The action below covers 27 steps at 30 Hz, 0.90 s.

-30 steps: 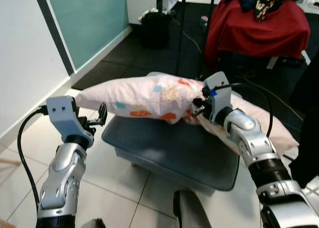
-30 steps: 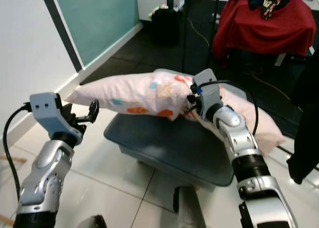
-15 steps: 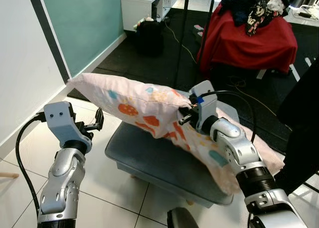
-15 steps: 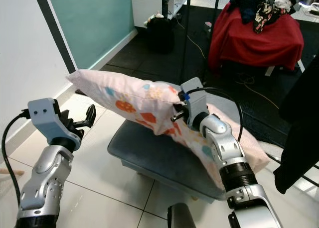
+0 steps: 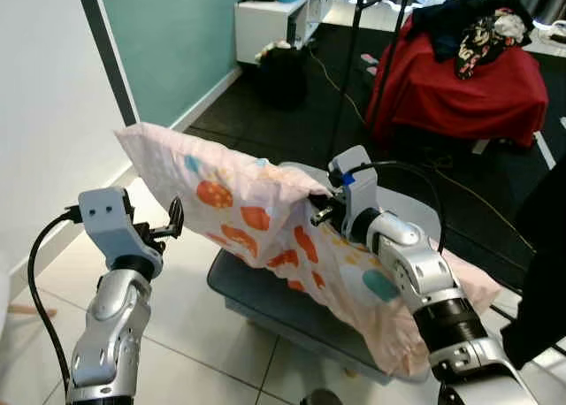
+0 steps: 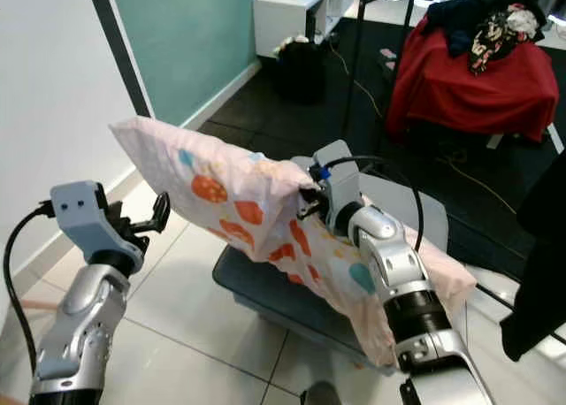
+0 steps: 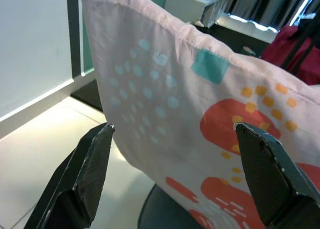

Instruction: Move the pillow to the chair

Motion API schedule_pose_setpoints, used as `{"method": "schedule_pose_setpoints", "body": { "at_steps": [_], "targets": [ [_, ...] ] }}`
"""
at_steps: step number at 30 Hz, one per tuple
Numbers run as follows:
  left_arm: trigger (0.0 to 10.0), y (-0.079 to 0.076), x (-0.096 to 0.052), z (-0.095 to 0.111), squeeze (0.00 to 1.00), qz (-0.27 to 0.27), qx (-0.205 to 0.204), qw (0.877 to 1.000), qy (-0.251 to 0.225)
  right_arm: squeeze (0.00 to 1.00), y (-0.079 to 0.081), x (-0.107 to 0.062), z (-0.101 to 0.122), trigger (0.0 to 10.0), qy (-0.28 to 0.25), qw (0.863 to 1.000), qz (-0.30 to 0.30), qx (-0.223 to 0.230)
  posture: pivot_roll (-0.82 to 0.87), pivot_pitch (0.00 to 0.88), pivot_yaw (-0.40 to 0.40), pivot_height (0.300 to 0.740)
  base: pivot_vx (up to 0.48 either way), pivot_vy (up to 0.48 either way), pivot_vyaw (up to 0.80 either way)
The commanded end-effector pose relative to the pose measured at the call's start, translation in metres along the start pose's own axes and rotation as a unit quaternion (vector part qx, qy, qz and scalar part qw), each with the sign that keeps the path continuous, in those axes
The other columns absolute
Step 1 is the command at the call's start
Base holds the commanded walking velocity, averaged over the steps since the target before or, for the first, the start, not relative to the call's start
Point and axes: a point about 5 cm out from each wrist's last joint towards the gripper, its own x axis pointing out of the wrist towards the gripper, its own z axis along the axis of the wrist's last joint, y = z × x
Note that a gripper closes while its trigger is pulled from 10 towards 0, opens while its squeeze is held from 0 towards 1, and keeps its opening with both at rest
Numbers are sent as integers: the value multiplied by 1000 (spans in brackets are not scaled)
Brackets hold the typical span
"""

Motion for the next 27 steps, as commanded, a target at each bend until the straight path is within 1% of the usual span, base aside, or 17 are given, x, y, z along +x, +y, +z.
{"method": "schedule_pose_setpoints", "body": {
  "at_steps": [1,6,13,15,22,23,25,27],
  "targets": [
    [10000,-2,-4,-9,0,-3,7,1000,14,0,-1,-1,14,0,-34,999,-6,-1,-185,0,-28,676,0,0,0],
    [10000,-4,-4,-10,0,-3,8,1000,14,0,-2,0,14,0,-32,999,-9,-1,-186,0,-27,686,0,0,0],
    [10000,-3,-3,-12,0,12,13,1000,17,0,-2,-1,14,0,-29,1000,-11,2,-186,0,-25,711,0,0,0],
    [10000,-2,-5,-14,0,16,14,1000,22,0,0,0,12,0,-27,1000,-11,3,-183,0,-25,721,0,0,0],
    [10000,0,-7,-17,0,20,13,999,29,0,3,-1,8,0,-27,1000,-5,5,-178,0,-26,736,0,0,0],
    [10000,0,-8,-18,0,21,13,999,30,0,6,-1,7,10000,-30,1000,3,6,-177,0,-26,736,0,0,0],
    [10000,-2,-10,-20,0,9,18,999,33,0,11,-3,4,10000,-32,999,26,6,-175,0,-27,736,0,0,225],
    [10000,-3,-11,-21,0,4,21,999,35,0,13,-4,4,10000,-34,999,31,4,-175,0,-27,736,0,0,612]
  ]
}}
